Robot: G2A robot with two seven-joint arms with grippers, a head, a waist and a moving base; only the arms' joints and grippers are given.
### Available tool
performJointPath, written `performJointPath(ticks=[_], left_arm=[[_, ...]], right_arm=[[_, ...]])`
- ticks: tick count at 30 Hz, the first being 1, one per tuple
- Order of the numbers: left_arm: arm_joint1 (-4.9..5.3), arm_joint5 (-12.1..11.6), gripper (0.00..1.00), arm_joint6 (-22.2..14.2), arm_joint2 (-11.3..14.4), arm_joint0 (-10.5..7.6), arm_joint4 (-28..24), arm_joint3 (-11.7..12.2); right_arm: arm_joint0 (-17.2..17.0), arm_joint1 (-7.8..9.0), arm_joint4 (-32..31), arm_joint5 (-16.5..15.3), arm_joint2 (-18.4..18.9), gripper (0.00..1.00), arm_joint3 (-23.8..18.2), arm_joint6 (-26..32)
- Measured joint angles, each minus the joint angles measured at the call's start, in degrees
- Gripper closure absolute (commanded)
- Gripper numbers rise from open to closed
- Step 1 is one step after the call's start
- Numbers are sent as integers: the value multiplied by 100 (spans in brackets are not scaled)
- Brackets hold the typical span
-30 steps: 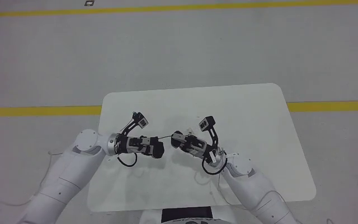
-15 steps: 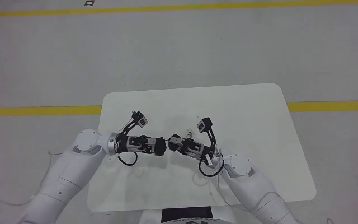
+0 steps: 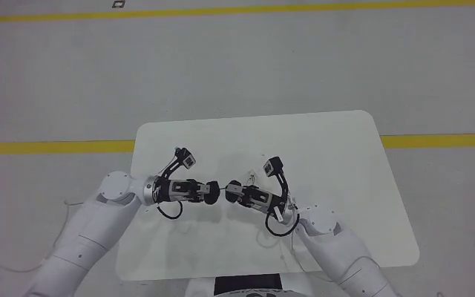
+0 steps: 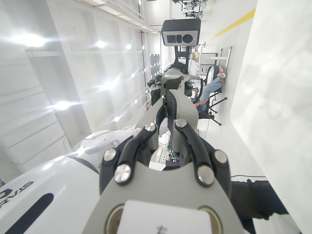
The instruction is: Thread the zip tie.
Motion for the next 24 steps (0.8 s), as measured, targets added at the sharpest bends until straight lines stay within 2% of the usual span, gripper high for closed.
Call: performJointPath(ticks=[5,15,24], left_arm=[[-10,19,91,30,33,-37,24,51],[-24,36,87,88,83,-85,70,117],[-36,59,89,76,128,-135,76,175]], right_arm=[[28,7,29,7,-31,100,19,24],[128,2,-14,63,-154,100,73,-16],[171,6,21,85,-197,100,115,-76]])
